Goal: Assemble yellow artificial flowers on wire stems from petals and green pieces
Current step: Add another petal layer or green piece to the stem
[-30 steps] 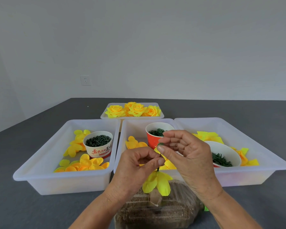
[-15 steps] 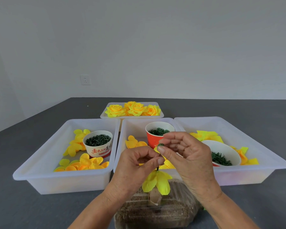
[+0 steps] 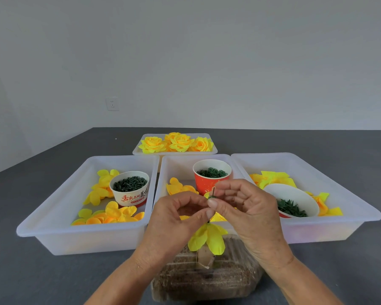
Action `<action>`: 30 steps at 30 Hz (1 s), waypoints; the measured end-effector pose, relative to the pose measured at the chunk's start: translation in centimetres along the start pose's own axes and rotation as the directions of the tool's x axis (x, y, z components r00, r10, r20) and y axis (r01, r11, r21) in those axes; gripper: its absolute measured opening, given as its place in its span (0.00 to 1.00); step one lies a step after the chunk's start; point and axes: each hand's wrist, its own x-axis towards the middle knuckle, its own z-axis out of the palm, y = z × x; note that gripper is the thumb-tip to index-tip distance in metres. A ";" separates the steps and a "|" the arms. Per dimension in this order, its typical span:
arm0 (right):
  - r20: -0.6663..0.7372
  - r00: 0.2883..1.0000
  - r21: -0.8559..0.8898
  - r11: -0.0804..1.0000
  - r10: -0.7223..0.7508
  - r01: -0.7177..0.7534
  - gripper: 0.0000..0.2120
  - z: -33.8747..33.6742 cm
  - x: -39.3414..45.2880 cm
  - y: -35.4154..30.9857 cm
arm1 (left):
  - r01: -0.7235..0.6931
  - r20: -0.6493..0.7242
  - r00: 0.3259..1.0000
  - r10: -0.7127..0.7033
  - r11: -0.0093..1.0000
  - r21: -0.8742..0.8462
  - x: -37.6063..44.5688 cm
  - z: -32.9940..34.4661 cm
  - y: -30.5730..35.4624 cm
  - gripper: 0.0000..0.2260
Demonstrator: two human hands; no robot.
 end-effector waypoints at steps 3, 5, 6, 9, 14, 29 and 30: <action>0.034 0.998 0.008 0.999 0.052 -0.053 0.10 0.0 -0.3 -0.1 | 0.038 -0.103 0.994 -0.043 0.998 -0.054 -0.1 -0.6 0.3 0.03; 0.061 0.995 -0.006 0.997 0.073 -0.072 0.11 -0.1 -0.4 -0.1 | 0.038 -0.127 0.991 -0.047 0.996 -0.079 -0.1 -0.9 0.6 0.03; 0.071 0.994 -0.020 0.996 0.086 -0.084 0.12 -0.1 -0.6 -0.1 | 0.035 -0.123 0.991 -0.044 0.997 -0.073 -0.1 -1.0 0.8 0.04; 0.106 0.985 -0.067 0.989 0.139 -0.132 0.12 -0.2 -1.0 0.1 | 0.040 -0.079 0.996 -0.042 0.999 -0.026 -0.3 -0.8 0.8 0.07; 0.116 0.973 -0.052 0.979 0.200 -0.195 0.12 -0.3 -1.7 0.0 | 0.046 -0.031 0.999 -0.044 0.997 0.063 -0.6 -0.5 0.4 0.08; 0.096 0.957 0.014 0.961 0.274 -0.276 0.06 -0.2 -1.8 0.2 | -0.019 -0.027 0.999 0.023 0.990 0.140 -1.0 -0.5 0.4 0.04; 0.097 0.955 0.012 0.960 0.279 -0.281 0.06 -0.2 -1.8 0.2 | -0.024 -0.020 0.999 0.027 0.987 0.156 -1.0 -0.5 0.5 0.04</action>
